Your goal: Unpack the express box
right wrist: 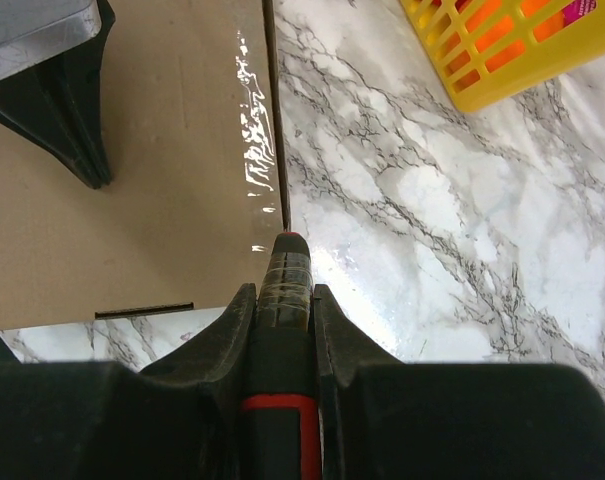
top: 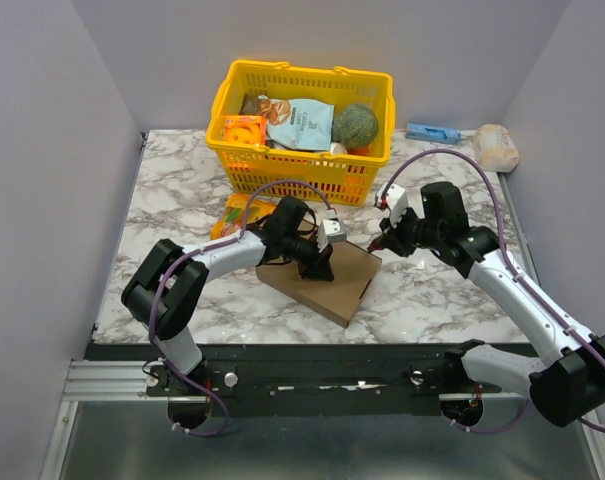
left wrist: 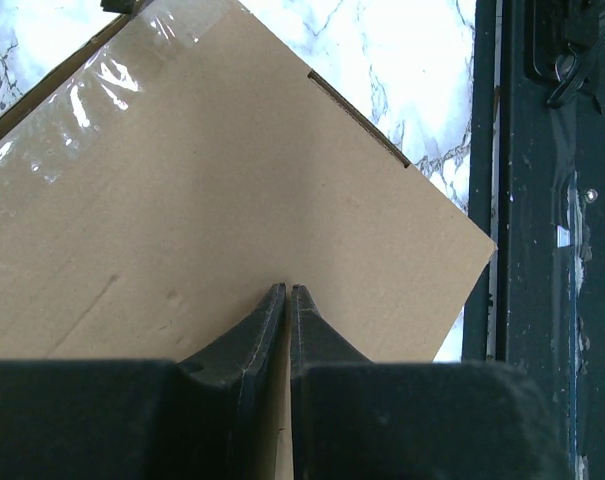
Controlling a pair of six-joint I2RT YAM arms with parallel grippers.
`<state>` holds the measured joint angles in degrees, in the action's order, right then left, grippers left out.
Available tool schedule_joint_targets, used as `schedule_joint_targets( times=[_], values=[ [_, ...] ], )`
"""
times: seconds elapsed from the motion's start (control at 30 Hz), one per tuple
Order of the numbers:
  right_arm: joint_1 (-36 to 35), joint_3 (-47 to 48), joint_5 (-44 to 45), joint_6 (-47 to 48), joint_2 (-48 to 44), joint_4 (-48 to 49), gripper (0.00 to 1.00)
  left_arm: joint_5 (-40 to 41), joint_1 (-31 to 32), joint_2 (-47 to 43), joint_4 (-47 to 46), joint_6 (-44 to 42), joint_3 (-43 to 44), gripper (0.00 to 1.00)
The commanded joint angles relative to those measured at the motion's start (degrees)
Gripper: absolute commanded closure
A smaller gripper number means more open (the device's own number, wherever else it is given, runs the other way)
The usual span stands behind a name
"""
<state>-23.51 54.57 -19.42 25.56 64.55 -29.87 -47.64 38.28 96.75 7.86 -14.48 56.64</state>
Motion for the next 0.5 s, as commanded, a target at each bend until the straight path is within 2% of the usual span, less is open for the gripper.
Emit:
schedule_joint_targets(
  times=[0.0, 0.47],
  values=[
    [0.04, -0.86, 1.58, 1.42, -0.84, 1.39, 1.0, 0.18, 0.04, 0.98, 1.28, 0.15, -1.45, 0.85],
    [0.13, -0.86, 2.37, 4.58, -1.18, -2.91, 1.0, 0.79, 0.12, 1.77, 1.37, 0.42, -1.1, 0.85]
  ],
)
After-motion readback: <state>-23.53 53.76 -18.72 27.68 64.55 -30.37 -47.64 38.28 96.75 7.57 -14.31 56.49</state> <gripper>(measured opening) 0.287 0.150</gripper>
